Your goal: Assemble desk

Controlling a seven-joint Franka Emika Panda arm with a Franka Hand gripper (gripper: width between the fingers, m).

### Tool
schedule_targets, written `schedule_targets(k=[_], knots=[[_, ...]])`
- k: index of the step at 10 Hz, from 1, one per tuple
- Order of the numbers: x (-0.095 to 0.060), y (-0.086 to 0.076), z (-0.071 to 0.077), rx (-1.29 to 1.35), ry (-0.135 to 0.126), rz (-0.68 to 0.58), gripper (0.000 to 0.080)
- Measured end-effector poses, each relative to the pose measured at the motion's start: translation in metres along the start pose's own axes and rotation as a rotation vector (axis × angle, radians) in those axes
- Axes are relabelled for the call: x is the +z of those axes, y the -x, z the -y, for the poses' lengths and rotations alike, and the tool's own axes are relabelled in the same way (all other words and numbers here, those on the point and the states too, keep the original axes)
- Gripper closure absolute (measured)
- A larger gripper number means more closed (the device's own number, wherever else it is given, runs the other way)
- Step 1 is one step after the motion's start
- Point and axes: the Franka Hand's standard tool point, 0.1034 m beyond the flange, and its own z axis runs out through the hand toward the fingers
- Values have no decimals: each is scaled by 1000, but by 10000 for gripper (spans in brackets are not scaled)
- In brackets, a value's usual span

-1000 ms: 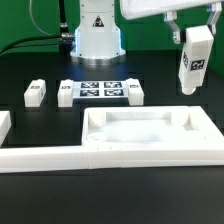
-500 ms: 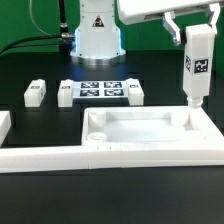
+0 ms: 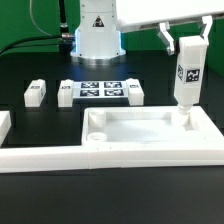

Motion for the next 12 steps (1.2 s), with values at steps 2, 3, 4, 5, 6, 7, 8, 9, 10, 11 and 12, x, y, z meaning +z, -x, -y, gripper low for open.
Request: schedule_targets(k=[2, 3, 4, 5, 6, 7, 8, 9, 10, 11, 12], knots=[[1, 1, 1, 1, -1, 2, 512], [1, 1, 0, 1, -1, 3, 512], [0, -1, 1, -6, 0, -13, 512], [-5, -8, 4, -30, 4, -79, 512], [-4, -10, 6, -49, 7, -118, 512], [-2, -10, 7, -60, 8, -133, 512], [2, -9, 6, -69, 11, -142, 512], [9, -2, 5, -68, 12, -133, 512], [14, 3, 5, -66, 12, -121, 512], [19, 10, 5, -63, 11, -110, 512], [23, 16, 9, -56, 9, -106, 512]])
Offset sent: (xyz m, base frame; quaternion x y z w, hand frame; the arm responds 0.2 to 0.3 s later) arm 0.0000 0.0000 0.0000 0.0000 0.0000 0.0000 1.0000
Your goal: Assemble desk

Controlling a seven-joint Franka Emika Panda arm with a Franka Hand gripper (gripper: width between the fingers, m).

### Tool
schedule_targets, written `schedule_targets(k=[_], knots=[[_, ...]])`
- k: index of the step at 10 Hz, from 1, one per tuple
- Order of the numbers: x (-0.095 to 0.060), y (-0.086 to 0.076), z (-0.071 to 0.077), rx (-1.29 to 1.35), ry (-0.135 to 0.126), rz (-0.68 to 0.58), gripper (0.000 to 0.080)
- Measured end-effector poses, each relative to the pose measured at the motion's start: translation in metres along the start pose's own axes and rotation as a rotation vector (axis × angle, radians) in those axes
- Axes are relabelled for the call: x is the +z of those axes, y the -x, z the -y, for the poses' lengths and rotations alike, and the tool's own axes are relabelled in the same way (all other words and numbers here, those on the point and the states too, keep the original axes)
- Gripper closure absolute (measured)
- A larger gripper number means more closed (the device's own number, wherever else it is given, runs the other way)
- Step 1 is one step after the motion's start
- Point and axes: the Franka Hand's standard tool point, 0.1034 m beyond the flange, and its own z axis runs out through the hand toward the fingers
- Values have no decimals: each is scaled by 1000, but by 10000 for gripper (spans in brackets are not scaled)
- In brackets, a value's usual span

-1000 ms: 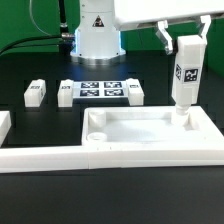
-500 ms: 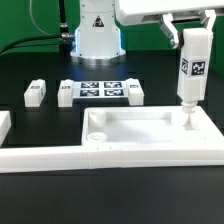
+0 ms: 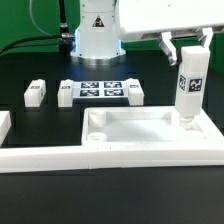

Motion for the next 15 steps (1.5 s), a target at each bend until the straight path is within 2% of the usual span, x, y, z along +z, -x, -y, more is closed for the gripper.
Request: schedule_targets(k=[2, 6, 10, 13, 15], knots=[[5, 5, 4, -4, -3, 8, 512], [11, 0, 12, -13, -10, -11, 512], [25, 9, 10, -11, -8, 7, 512], [23, 14, 11, -15, 0, -45, 512], [22, 16, 11, -15, -2, -33, 512]])
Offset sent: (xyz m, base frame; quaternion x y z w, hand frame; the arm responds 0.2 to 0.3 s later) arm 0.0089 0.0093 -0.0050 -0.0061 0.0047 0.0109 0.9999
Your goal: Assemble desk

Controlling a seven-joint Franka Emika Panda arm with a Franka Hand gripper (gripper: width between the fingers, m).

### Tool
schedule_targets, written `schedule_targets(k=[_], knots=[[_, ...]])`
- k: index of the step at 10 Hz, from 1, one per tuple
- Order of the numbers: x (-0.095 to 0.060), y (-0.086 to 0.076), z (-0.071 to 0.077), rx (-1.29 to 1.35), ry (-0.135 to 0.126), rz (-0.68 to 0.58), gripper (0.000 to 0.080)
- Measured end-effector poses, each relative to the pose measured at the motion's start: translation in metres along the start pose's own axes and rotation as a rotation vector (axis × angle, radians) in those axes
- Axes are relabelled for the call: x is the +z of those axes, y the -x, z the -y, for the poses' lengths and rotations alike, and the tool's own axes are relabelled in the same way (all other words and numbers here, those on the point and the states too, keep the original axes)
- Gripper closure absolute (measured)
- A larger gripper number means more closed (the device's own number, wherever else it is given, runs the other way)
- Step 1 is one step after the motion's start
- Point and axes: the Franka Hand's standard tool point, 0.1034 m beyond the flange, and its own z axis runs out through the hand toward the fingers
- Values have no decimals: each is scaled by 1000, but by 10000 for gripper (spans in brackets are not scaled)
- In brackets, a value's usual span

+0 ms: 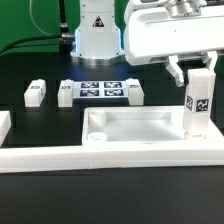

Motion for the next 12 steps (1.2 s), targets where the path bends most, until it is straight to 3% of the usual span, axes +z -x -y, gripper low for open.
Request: schedule_targets(k=[1, 3, 4, 5, 10, 12], knots=[[0, 0, 0, 0, -1, 4, 512], [1, 2, 0, 0, -1, 9, 268], [1, 2, 0, 0, -1, 10, 268], [1, 2, 0, 0, -1, 10, 174], [2, 3, 0, -1, -2, 14, 150], [-1, -12, 3, 0, -13, 41, 150]])
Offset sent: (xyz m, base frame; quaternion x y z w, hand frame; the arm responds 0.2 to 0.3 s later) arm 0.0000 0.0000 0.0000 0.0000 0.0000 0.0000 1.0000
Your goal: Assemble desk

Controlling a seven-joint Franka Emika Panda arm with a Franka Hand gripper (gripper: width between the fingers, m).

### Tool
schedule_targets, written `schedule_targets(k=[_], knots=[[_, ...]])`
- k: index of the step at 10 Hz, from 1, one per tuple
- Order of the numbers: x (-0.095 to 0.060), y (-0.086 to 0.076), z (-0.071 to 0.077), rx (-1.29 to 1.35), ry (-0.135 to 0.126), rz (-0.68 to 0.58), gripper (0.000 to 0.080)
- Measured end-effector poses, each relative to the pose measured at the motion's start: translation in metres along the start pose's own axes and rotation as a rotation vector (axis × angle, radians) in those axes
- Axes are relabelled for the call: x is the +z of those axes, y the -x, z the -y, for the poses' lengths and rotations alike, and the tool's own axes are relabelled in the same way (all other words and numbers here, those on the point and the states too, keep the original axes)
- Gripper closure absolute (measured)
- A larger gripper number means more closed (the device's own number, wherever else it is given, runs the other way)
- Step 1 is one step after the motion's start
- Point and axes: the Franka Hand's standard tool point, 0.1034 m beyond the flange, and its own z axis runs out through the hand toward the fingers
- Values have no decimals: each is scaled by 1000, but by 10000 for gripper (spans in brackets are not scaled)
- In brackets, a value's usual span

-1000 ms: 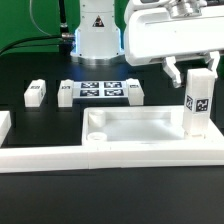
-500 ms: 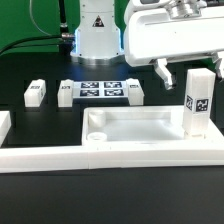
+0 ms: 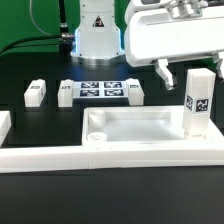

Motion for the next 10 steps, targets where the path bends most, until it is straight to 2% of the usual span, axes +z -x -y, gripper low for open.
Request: schedule_targets(k=[3, 4, 6, 7, 9, 10], knots=[[1, -11, 4, 0, -15, 49, 150], [5, -5, 4, 2, -23, 118, 150], [8, -8, -8, 11, -27, 223, 150], [9, 1, -11, 17, -38, 327, 150], [8, 0, -5, 75, -50, 469, 150], [8, 3, 4, 121, -36, 568, 150]])
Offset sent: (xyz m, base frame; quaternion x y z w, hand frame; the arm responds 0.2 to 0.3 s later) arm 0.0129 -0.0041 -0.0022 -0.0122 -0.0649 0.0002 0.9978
